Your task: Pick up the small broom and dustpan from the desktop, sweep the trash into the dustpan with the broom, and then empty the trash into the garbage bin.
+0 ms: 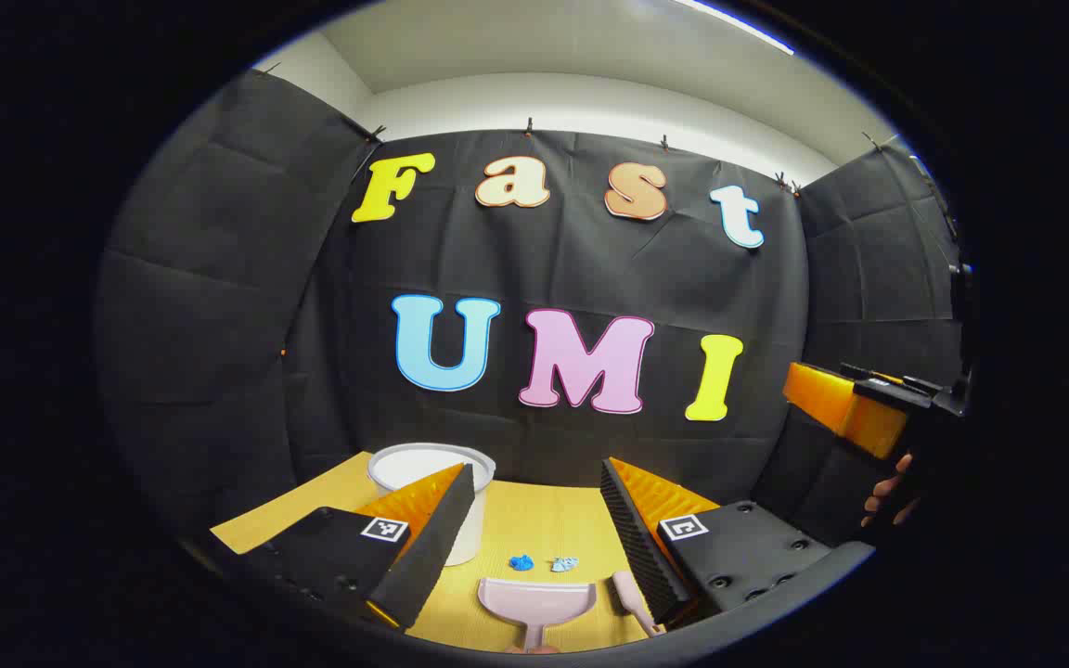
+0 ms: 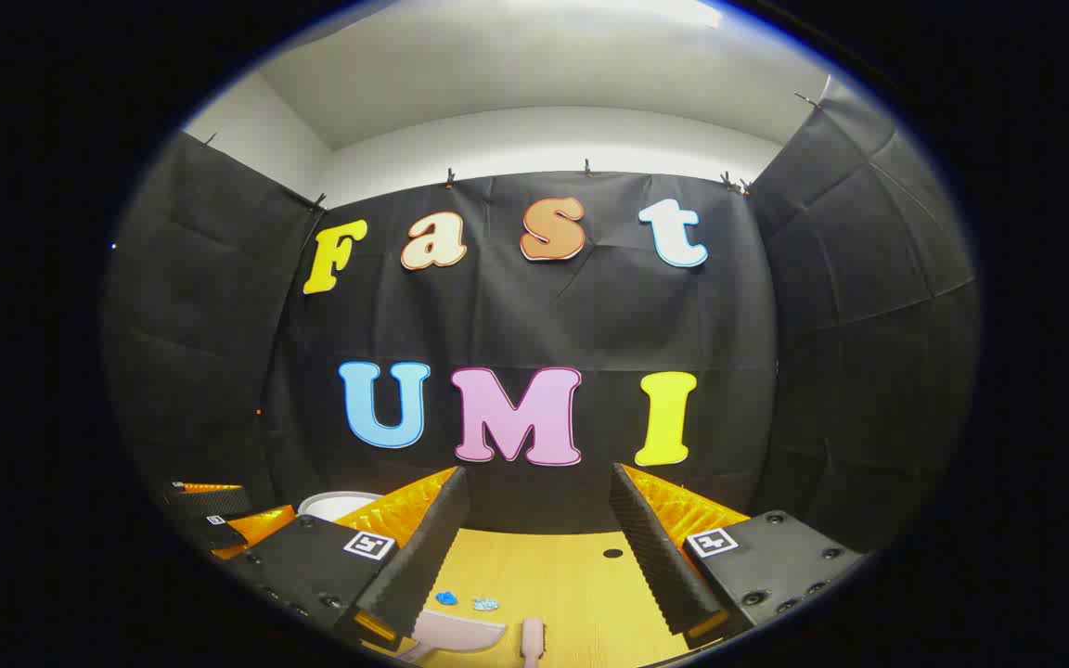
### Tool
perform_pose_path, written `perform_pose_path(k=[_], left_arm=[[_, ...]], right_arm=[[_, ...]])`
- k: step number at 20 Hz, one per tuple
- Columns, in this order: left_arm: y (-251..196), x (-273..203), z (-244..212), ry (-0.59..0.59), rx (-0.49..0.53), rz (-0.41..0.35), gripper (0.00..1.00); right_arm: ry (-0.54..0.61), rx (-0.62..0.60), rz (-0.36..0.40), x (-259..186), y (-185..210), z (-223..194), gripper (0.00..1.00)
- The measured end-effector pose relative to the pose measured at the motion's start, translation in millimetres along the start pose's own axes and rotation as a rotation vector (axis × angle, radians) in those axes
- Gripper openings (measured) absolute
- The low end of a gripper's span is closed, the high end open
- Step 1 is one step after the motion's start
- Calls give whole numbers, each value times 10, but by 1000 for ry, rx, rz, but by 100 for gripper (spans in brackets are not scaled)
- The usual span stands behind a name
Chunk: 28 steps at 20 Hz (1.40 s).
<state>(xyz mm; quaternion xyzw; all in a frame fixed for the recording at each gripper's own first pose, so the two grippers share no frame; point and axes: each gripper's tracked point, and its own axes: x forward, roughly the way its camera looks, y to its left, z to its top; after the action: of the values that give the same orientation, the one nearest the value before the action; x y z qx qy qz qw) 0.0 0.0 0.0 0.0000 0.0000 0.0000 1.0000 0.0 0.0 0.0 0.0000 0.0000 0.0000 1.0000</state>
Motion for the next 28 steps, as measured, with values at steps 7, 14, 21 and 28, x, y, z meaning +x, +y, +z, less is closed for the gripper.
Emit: perform_pose_path(k=[7, 14, 21, 28], left_arm=[[145, 56, 104, -27, 50, 45, 81], [153, 85, 162, -45, 69, 50, 81], [91, 119, 157, -47, 70, 25, 81], [47, 145, 165, -49, 70, 9, 80]], right_arm=[[23, 0, -8, -31, -41, -97, 98], [28, -21, -20, -46, -67, -142, 94], [21, -31, -13, -26, -5, -115, 98], [19, -52, 9, 14, 118, -115, 94]])
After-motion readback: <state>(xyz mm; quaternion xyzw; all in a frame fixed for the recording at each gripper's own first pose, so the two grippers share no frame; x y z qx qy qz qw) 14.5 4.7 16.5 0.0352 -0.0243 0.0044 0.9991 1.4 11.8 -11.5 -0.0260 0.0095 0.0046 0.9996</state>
